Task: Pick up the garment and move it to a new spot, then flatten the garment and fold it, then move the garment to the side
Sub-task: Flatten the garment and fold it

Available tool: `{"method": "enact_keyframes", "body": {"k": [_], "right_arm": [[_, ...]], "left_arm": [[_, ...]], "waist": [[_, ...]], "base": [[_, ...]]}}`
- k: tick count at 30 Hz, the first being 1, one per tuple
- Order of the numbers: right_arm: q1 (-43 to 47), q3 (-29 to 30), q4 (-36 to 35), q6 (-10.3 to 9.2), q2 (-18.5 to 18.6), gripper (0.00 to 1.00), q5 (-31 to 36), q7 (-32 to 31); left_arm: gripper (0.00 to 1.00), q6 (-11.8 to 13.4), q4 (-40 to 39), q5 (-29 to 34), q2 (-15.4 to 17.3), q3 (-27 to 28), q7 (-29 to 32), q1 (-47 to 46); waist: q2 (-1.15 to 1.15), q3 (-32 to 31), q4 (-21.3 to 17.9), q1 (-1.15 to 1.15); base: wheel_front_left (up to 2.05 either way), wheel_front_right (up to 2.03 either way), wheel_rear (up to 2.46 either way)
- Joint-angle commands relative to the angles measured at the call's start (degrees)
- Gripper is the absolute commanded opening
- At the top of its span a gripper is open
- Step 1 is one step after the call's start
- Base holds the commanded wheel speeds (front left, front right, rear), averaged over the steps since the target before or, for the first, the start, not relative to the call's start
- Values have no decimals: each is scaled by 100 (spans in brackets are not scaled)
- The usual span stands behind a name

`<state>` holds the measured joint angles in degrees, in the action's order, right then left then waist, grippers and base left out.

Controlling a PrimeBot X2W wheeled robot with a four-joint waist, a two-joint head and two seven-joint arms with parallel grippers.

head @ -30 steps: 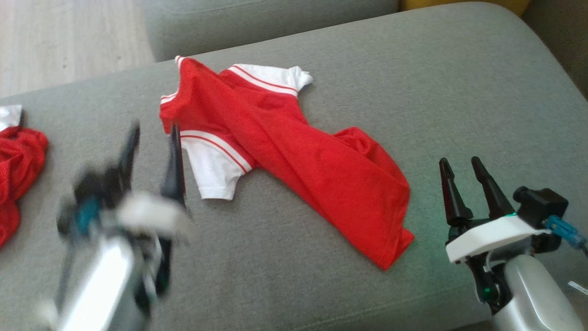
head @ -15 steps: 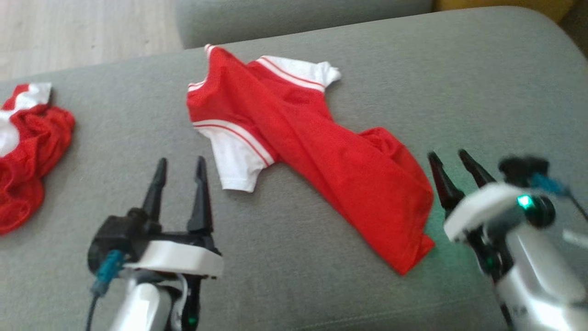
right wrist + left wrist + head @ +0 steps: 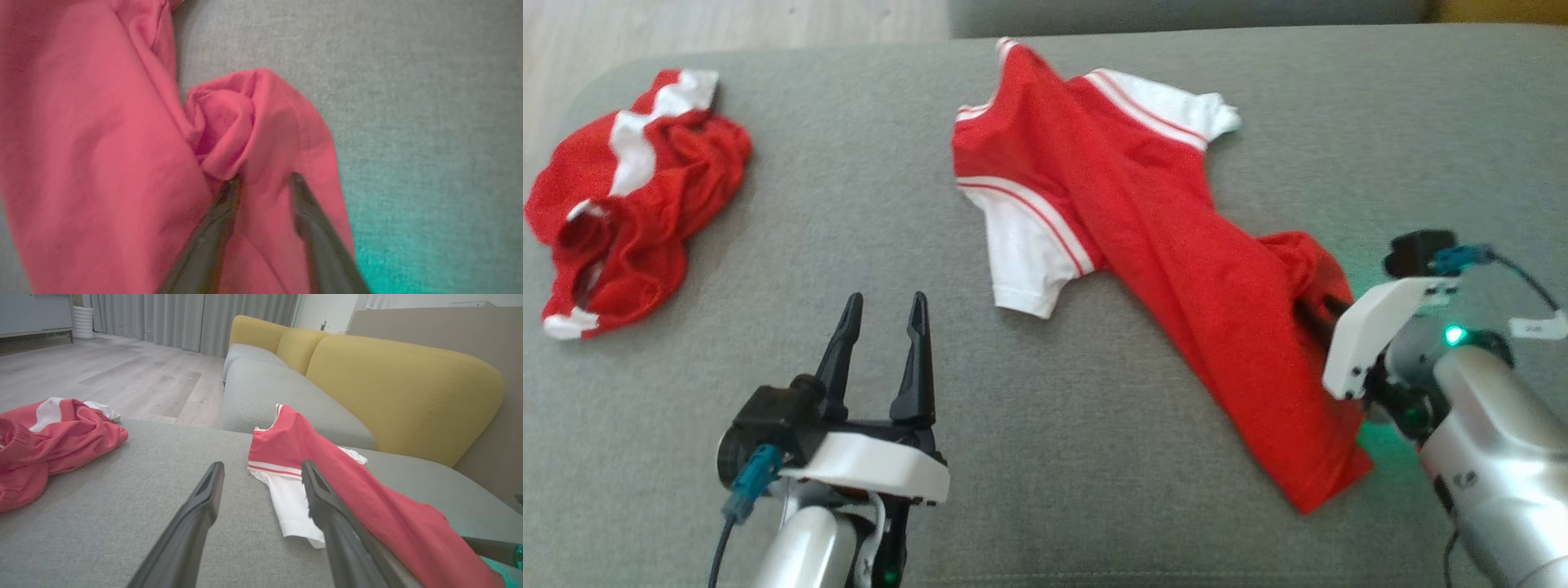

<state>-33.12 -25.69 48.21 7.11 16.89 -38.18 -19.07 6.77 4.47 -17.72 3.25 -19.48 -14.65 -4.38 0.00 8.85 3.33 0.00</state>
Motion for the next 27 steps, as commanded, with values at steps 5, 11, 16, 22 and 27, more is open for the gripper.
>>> {"method": "enact_keyframes", "body": {"k": [5, 11, 16, 22, 27], "right_arm": [[-367, -62, 48, 37, 283, 0, -99, 428], [-1001, 186, 186, 37, 862, 0, -245, 778], [-1188, 305, 167, 37, 1074, 0, -668, 750], [-756, 216, -182, 37, 993, 100, -1105, 974], [-413, -132, -411, 37, 842, 100, -1284, 579]], "left_arm": [[100, -57, -103, 47, -29, 127, -35, -264], [100, 83, -193, -113, -35, -145, -35, -414], [100, 203, -201, -184, -36, -244, -35, -458], [100, 249, -154, -225, -36, -186, -35, -378], [100, 227, -142, -223, -36, -179, -35, -388]], "waist": [[0, 233, 238, 0], [0, 570, 510, 0], [0, 651, 683, 0], [0, 501, 651, 0], [0, 492, 551, 0]], "base": [[0, 0, 0], [0, 0, 0], [0, 0, 0], [0, 0, 0], [0, 0, 0]]}}
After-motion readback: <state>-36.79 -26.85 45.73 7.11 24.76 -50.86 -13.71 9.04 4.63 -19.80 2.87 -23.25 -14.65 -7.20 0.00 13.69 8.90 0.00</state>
